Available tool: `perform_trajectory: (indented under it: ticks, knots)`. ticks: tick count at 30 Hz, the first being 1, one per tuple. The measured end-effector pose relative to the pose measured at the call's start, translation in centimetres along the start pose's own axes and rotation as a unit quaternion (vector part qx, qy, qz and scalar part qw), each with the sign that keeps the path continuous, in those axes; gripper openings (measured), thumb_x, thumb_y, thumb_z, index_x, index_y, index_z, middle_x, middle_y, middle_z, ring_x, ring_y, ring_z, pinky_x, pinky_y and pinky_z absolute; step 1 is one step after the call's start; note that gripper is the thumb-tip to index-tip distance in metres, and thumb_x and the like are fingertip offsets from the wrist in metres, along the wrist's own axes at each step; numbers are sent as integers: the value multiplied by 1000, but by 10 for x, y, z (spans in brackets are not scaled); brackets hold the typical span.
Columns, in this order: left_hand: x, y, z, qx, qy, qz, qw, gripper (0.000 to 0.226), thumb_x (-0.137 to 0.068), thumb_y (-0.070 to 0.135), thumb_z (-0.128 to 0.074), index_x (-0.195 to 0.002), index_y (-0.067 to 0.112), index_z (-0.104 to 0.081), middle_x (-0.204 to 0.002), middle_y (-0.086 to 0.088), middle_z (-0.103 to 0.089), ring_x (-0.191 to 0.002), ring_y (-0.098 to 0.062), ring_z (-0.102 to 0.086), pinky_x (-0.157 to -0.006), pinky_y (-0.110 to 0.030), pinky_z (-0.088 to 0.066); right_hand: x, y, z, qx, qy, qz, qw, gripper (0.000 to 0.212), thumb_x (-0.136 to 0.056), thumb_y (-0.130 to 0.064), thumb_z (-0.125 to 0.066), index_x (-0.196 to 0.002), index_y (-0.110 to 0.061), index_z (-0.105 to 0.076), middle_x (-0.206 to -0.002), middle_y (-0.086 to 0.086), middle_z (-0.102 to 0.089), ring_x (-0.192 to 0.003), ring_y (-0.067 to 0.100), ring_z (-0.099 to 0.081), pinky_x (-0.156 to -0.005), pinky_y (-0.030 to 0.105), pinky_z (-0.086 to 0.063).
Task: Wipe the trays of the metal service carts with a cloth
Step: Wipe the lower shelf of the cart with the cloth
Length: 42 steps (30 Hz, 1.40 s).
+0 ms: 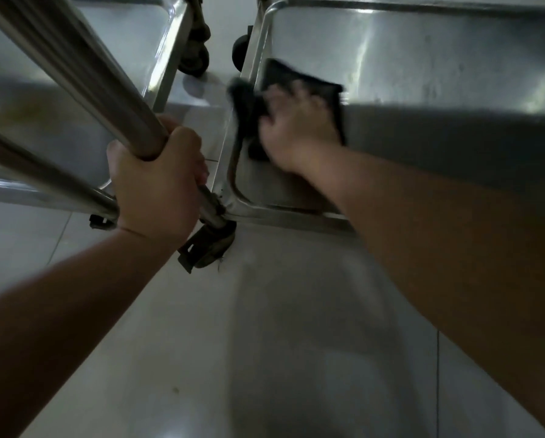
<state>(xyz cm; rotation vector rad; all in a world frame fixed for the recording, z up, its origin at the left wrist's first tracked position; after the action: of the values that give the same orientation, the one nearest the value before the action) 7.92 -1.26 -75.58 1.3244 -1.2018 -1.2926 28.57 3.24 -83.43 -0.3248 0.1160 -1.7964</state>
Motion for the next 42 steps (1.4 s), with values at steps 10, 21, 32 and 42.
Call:
perform_trajectory:
  ticks: [10, 21, 32, 42]
  knots:
    - [-5, -3, 2, -8, -15, 0, 1000, 26, -75, 17, -60, -54, 31, -58, -50, 7, -49, -49, -17, -49, -54, -32, -48, 59, 130, 26, 16, -24, 91, 995, 59, -106, -38, -48, -160, -16, -41, -167, 12, -38, -157, 36, -27, -128, 44, -19]
    - [-2, 3, -1, -16, -38, -4, 999, 14, -77, 17, -60, -66, 14, -51, -53, 4, -49, -51, -16, -50, -55, -32, -49, -48, 79, 29, -32, 13, -103, 994, 63, -108, -47, -27, -166, -23, -25, -175, 3, -18, -162, 28, -8, -127, 47, -10]
    - [-4, 0, -1, -8, -15, 6, 1000, 14, -76, 4, -58, -64, 9, -51, -50, -2, -48, -46, -19, -47, -51, -31, -43, 76, -60, -38, -64, -87, 180, 978, 62, -104, -48, -19, -166, -39, -18, -173, -21, -12, -161, 10, 5, -129, 41, 5]
    - [-3, 3, -1, -24, -32, -5, 999, 17, -76, 14, -58, -63, 23, -53, -54, 8, -50, -51, -15, -50, -54, -33, -49, 154, 34, -17, -18, -3, 64, 998, 58, -107, -46, -32, -163, -31, -35, -170, -12, -31, -161, 15, -14, -129, 41, -10]
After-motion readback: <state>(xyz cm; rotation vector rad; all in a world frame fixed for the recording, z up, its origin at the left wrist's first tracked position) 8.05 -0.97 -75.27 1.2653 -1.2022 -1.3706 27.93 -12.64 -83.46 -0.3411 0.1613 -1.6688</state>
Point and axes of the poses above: each hand's wrist, its own x-axis away from the middle knuckle, its own z-axis out of the back of the hand, y = z × x, the point moved 8 cm from there along -x, towards the middle knuckle
